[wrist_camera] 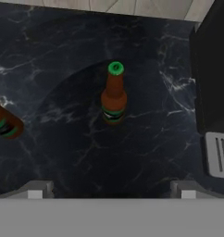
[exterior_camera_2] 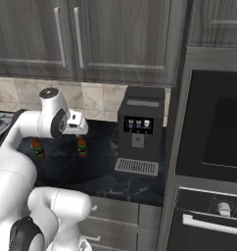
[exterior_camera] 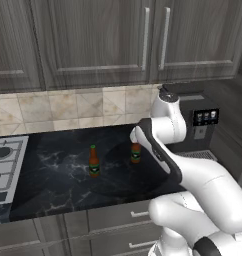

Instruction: Move the drinks to the dining counter.

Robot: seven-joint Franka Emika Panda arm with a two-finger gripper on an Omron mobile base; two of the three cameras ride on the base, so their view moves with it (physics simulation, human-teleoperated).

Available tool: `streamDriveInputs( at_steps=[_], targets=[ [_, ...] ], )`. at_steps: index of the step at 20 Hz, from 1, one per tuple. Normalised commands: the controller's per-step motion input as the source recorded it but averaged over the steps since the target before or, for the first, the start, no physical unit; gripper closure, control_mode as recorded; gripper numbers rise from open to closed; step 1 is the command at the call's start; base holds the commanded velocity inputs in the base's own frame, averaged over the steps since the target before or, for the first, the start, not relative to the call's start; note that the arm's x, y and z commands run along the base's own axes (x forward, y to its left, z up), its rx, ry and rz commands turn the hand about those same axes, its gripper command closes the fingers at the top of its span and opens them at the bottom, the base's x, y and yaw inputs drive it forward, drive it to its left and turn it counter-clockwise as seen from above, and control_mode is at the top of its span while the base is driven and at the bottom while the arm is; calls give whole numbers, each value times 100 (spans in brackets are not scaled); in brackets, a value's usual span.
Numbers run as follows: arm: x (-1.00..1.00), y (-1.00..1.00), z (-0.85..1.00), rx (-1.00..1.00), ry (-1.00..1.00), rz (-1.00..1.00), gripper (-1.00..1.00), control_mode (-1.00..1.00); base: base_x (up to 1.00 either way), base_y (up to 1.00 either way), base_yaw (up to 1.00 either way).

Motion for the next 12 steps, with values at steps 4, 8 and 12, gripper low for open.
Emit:
streamDriveInputs(
  at_steps=[4, 8, 12],
  targets=[
    [6, 0, -16, 2, -2, 0, -100, -100, 0, 0, 0],
    [13, 0, -2, 6, 0, 0, -100, -100, 0, 0, 0],
    [20, 0, 0, 6, 0, 0, -100, -100, 0, 0, 0]
  ],
)
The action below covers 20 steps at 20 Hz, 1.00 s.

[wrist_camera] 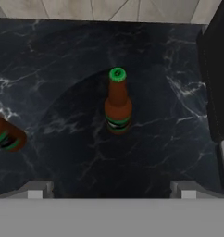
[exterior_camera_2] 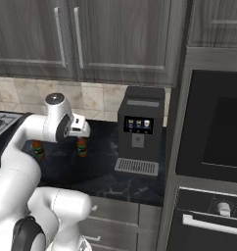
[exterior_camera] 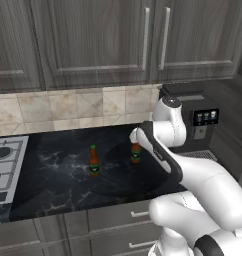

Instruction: Move the drinks to the dining counter.

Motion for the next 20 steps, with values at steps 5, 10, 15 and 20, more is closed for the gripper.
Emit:
streamDriveInputs(
  at_steps=[5, 10, 15, 20],
  targets=[
    [23, 0, -3, 2, 0, 0, -100, -100, 0, 0, 0],
    [19, 0, -4, 1, 0, 0, -100, -100, 0, 0, 0],
    [15, 0, 0, 0, 0, 0, -100, -100, 0, 0, 0],
    [16, 0, -1, 0, 0, 0, -100, -100, 0, 0, 0]
  ],
)
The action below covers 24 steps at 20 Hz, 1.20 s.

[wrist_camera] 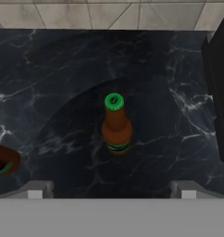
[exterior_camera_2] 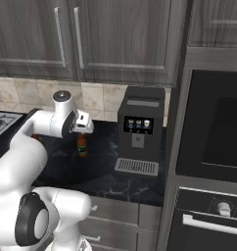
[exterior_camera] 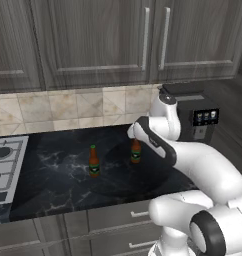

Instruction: Move the drinks to the dining counter.

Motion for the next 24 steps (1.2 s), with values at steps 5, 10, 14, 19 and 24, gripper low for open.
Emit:
streamDriveInputs(
  at_steps=[5, 10, 14, 19, 24],
  targets=[
    [14, 0, -3, 0, 0, 0, -100, -100, 0, 0, 0],
    [21, 0, -1, 0, 0, 0, -100, -100, 0, 0, 0],
    [25, 0, -1, 0, 0, 0, -100, -100, 0, 0, 0],
    [11, 0, 0, 0, 0, 0, -100, -100, 0, 0, 0],
    [13, 1, -4, 0, 0, 0, -100, -100, 0, 0, 0]
  ],
)
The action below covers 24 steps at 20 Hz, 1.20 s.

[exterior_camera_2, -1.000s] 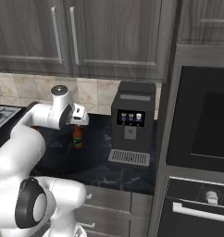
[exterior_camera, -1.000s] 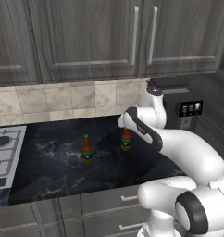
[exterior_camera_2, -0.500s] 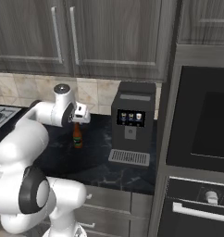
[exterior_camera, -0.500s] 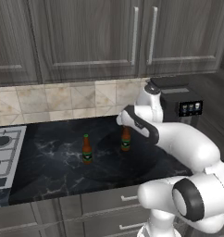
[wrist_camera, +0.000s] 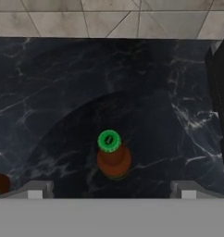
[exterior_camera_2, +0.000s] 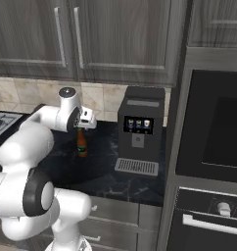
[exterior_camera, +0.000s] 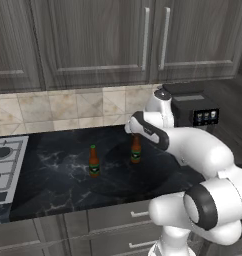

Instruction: Move the drinks to the dining counter.

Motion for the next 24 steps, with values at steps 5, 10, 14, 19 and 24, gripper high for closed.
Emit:
streamDriveInputs(
  at_steps=[5, 10, 14, 19, 24],
  targets=[
    [16, 0, -13, 0, 0, 0, -100, -100, 0, 0, 0],
    [11, 3, -16, 0, 0, 0, -100, -100, 0, 0, 0],
    [15, 13, -14, -3, 0, 0, -100, -100, 0, 0, 0],
    [13, 3, -11, 0, 0, 0, -100, -100, 0, 0, 0],
    [13, 0, -8, 0, 0, 0, -100, -100, 0, 0, 0]
  ],
)
